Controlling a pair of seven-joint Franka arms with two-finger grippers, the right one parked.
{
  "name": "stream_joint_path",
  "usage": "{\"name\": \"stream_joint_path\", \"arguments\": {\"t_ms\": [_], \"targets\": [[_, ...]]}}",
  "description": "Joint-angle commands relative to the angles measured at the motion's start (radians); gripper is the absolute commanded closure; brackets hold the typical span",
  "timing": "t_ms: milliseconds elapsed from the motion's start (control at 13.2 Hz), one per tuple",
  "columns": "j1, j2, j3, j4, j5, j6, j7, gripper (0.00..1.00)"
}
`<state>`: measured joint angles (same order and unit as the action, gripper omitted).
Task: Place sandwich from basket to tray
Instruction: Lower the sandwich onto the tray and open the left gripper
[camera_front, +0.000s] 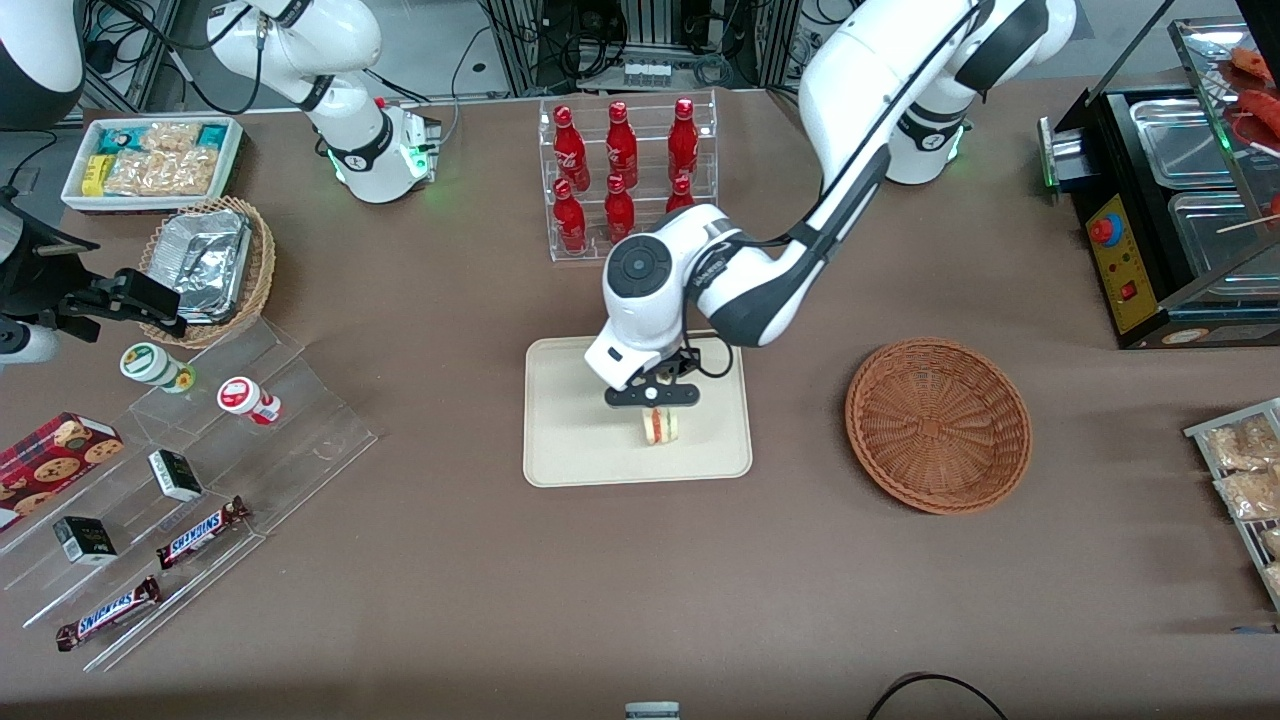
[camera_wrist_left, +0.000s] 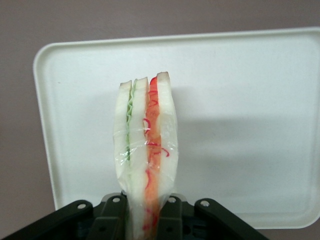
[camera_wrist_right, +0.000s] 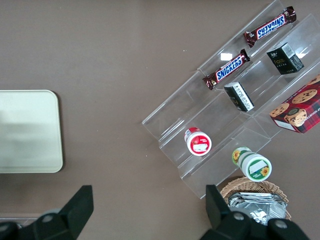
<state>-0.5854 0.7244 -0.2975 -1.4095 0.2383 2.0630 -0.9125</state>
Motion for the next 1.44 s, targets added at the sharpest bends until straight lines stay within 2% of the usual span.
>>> {"name": "stream_joint_path", "arguments": {"t_ms": [0, 151, 303, 605, 681, 756, 1059, 1361], "targets": [[-0.03, 0.052, 0.012, 0.037, 0.029, 0.044, -0.017, 1.0], [-0.042, 0.062, 0.014, 0.037, 0.033, 0.057, -0.014, 1.0], [-0.04, 0.087, 0.012, 0.037, 0.084, 0.078, -0.014, 1.0], [-0.044, 0.119, 0.012, 0.032, 0.085, 0.101, -0.02, 1.0], [-0.05, 0.119, 0.012, 0.032, 0.085, 0.101, -0.02, 0.71], [-0.051, 0.118, 0.012, 0.032, 0.088, 0.101, -0.014, 0.01], [-0.044, 0.07, 0.012, 0.03, 0.085, 0.083, -0.022, 0.0], [-0.013, -0.083, 0.012, 0.024, 0.072, -0.084, -0.02, 0.0]]}}
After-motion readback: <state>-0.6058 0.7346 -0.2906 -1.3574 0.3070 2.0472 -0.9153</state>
